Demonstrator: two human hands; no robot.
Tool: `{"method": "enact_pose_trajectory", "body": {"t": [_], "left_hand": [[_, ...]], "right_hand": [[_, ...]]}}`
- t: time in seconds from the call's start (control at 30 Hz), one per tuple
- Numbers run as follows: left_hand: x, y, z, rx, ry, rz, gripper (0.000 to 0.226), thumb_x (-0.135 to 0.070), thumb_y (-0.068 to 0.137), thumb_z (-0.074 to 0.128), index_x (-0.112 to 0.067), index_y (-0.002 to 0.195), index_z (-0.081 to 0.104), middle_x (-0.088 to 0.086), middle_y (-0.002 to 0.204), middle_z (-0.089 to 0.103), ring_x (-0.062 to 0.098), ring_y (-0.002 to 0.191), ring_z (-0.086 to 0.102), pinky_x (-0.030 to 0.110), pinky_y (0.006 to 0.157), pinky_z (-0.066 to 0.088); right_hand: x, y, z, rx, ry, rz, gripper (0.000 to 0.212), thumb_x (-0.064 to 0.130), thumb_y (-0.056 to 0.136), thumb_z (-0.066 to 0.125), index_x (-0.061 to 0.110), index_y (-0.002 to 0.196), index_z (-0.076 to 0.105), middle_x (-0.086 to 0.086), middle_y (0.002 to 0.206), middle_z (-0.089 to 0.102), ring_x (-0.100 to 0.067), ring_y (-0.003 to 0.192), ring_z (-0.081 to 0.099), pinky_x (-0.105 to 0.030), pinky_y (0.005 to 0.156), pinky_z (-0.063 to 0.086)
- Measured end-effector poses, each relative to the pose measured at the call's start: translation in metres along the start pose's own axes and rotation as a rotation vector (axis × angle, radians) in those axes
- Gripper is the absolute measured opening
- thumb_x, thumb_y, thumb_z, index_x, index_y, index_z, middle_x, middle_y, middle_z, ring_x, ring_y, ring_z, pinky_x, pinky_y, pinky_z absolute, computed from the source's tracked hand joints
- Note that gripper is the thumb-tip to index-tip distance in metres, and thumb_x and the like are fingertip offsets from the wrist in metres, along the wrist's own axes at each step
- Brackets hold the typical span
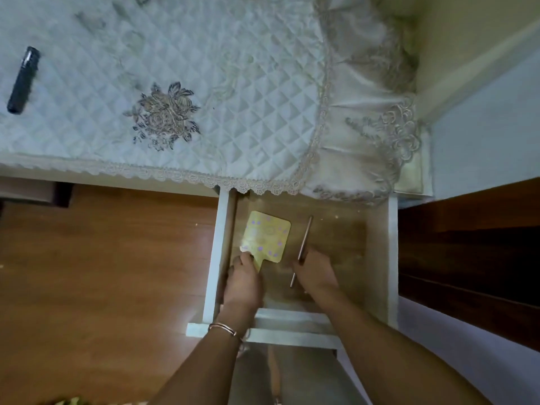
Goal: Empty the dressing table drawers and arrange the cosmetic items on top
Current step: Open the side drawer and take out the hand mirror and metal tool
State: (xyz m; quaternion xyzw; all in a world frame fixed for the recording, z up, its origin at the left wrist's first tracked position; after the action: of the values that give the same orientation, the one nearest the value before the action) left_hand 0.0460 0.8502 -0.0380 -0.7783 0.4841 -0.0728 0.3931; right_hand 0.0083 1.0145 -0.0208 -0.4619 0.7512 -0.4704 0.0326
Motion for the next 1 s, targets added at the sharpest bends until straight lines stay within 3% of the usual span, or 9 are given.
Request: {"method": "enact_pose_trajectory", "body": {"t": [0.07, 0.13, 0.27, 0.43, 0.53, 0.63, 0.87, 0.93, 1.0], "left_hand": [[0.000, 0.001, 0.001, 0.005, 0.008, 0.009, 0.030, -0.011, 0.092, 0.041, -0.003, 0.120, 0.036, 0.019, 0.126, 0.044, 0.035, 0.113, 0.048, 0.039, 0.093, 0.039], [-0.002, 0.000, 0.001, 0.016, 0.010, 0.013, 0.031, -0.010, 0.091, 0.041, -0.002, 0.120, 0.038, 0.019, 0.127, 0.044, 0.034, 0.116, 0.045, 0.037, 0.095, 0.038], [-0.004, -0.002, -0.005, 0.034, -0.023, 0.012, 0.029, -0.007, 0.089, 0.043, 0.001, 0.117, 0.041, 0.020, 0.124, 0.049, 0.035, 0.112, 0.050, 0.038, 0.090, 0.041], [-0.010, -0.005, -0.001, 0.066, 0.072, 0.021, 0.053, -0.036, 0.088, 0.055, -0.001, 0.124, 0.037, 0.017, 0.128, 0.043, 0.032, 0.117, 0.045, 0.038, 0.097, 0.040], [-0.012, -0.010, 0.008, 0.081, -0.022, -0.041, 0.056, -0.032, 0.084, 0.061, -0.001, 0.123, 0.036, 0.017, 0.129, 0.042, 0.033, 0.118, 0.046, 0.038, 0.098, 0.041], [-0.015, -0.010, 0.018, 0.073, -0.060, -0.030, 0.048, -0.024, 0.087, 0.058, -0.002, 0.123, 0.036, 0.018, 0.130, 0.043, 0.032, 0.118, 0.047, 0.038, 0.100, 0.041], [-0.021, -0.013, 0.012, 0.074, -0.132, -0.015, 0.049, -0.016, 0.084, 0.058, -0.006, 0.128, 0.040, 0.016, 0.130, 0.047, 0.030, 0.120, 0.046, 0.031, 0.098, 0.038], [-0.029, -0.017, 0.004, 0.125, -0.157, 0.019, 0.044, -0.013, 0.081, 0.060, -0.006, 0.123, 0.047, 0.015, 0.124, 0.053, 0.029, 0.116, 0.050, 0.027, 0.090, 0.041], [-0.039, -0.023, -0.009, 0.160, -0.156, 0.088, 0.022, -0.012, 0.079, 0.061, -0.009, 0.100, 0.059, 0.015, 0.106, 0.062, 0.029, 0.099, 0.057, 0.025, 0.072, 0.042]], "right_hand": [[-0.001, 0.002, 0.000, 0.008, -0.021, 0.024, 0.031, 0.020, 0.083, 0.056, -0.004, 0.102, 0.060, -0.025, 0.104, 0.066, -0.039, 0.092, 0.065, -0.044, 0.078, 0.056], [-0.002, 0.001, -0.002, 0.021, -0.020, 0.042, 0.031, 0.022, 0.083, 0.056, -0.003, 0.101, 0.061, -0.023, 0.102, 0.066, -0.036, 0.091, 0.065, -0.036, 0.074, 0.054], [-0.005, -0.006, -0.010, 0.039, -0.014, 0.026, 0.016, 0.022, 0.085, 0.055, 0.006, 0.089, 0.058, -0.009, 0.085, 0.060, -0.012, 0.053, 0.051, -0.015, 0.040, 0.036], [-0.019, -0.017, -0.012, 0.045, -0.014, 0.028, 0.019, 0.020, 0.085, 0.055, 0.008, 0.097, 0.061, -0.010, 0.100, 0.065, -0.021, 0.083, 0.058, -0.021, 0.067, 0.040], [-0.027, -0.019, -0.015, 0.048, 0.005, 0.036, 0.018, 0.017, 0.085, 0.054, 0.008, 0.099, 0.061, -0.005, 0.090, 0.060, -0.017, 0.077, 0.059, -0.017, 0.059, 0.040], [-0.037, -0.017, -0.019, 0.026, -0.001, 0.046, 0.013, 0.018, 0.085, 0.055, 0.012, 0.094, 0.060, -0.009, 0.101, 0.066, -0.024, 0.095, 0.061, -0.021, 0.069, 0.037], [-0.045, -0.014, -0.024, 0.051, 0.009, 0.028, 0.018, 0.018, 0.086, 0.053, 0.010, 0.102, 0.058, -0.011, 0.102, 0.066, -0.025, 0.093, 0.061, -0.030, 0.076, 0.046], [-0.042, -0.015, -0.027, 0.051, -0.002, -0.002, 0.018, 0.018, 0.086, 0.054, 0.010, 0.101, 0.058, -0.010, 0.098, 0.066, -0.023, 0.091, 0.061, -0.027, 0.072, 0.044], [-0.036, -0.018, -0.032, 0.051, 0.008, -0.048, 0.016, 0.017, 0.087, 0.054, 0.011, 0.101, 0.059, -0.004, 0.088, 0.062, -0.017, 0.079, 0.058, -0.023, 0.063, 0.044]]}}
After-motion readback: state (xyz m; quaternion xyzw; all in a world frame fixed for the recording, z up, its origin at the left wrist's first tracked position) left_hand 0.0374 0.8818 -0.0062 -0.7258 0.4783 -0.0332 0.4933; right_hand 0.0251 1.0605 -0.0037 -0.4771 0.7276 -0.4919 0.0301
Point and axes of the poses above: each hand's wrist, its own y-axis towards the middle knuckle, its own z-axis out of the palm, x = y × z, the point moved 9 cm from there along y, towards the middle knuckle
